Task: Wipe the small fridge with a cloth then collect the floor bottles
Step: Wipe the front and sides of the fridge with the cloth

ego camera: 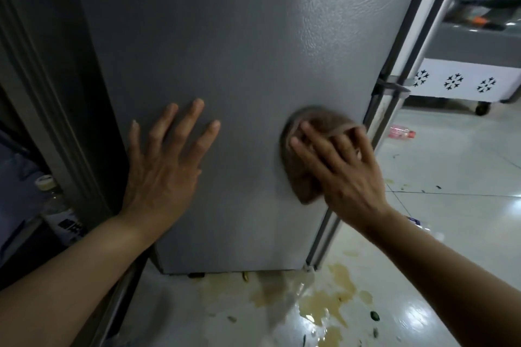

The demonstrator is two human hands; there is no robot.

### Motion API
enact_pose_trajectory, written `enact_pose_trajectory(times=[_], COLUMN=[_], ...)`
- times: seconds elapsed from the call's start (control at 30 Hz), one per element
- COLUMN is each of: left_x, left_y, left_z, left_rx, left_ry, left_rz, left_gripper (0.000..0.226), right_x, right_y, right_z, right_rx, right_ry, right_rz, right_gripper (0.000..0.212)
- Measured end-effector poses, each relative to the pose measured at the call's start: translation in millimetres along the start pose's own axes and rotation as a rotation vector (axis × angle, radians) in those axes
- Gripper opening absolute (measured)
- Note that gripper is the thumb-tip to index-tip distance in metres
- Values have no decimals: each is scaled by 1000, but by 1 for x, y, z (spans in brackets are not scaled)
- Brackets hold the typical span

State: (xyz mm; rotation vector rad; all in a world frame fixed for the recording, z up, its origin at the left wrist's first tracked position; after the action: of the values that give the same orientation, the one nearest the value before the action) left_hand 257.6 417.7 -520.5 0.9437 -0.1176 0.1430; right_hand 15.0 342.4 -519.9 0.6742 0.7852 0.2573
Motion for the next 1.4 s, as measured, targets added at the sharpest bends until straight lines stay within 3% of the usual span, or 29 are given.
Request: enact_pose_trajectory(times=[0.1, 0.17, 0.27, 0.4, 0.53, 0.67, 0.8, 0.97, 1.03, 1.1, 1.23, 1.33, 1.4], left_x=[-5, -15, -34, -39, -40, -40, -30, -23, -25, -26, -22, -13, 1], left_y=[4, 5, 2, -8, -12, -8, -8, -21, -25, -27, -24, -23, -24], left_z=[1, 2, 5, 7, 5, 2, -11, -18, -19, -20, -21, -27, -36], left_rx=[-14, -24, -10, 12, 18, 14, 0, 53, 48, 45, 44, 42, 47], left_ry=[32, 30, -45, -12, -6, -11, -36, -17, 0, 1, -17, -17, 32], left_rz=[-57, -86, -59, -44, -40, -34, -10, -7, -20, -26, -18, -14, -12], left_gripper=[95, 94, 94, 100, 104, 101, 98, 98, 97, 97, 97, 90, 87], right_x=[-48, -64, -56, -25, 3, 29, 10, -6, 7, 29, 61, 57, 44], right_y=[28, 32, 16, -29, -60, -77, -63, -45, -51, -63, -71, -53, -36], right_z=[15, 18, 6, -30, -65, -93, -74, -37, -37, -46, -53, -33, -5], right_rx=[-180, -252, -259, -126, -18, 138, 46, -135, -136, -49, 146, 30, -98], right_ry=[-239, -302, -269, -168, -91, 19, 41, -164, -188, -46, 426, 480, 328], right_rz=[15, 15, 86, 130, 144, 67, 106, 267, 314, 287, 59, 80, 88], right_gripper=[57, 52, 52, 68, 68, 90, 87, 72, 76, 82, 81, 68, 58])
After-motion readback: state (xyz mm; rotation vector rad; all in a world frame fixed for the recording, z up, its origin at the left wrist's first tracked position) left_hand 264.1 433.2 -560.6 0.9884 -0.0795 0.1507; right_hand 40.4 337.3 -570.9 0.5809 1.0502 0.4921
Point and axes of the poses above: each hand's wrist, its own z-axis towards the middle knuckle, its own y-axis out of the back of the hand, x = y × z, the point moved 4 cm from there along z, towards the middle knuckle, and after that the axes turned 12 degrees about x, right-handed, at the moved point
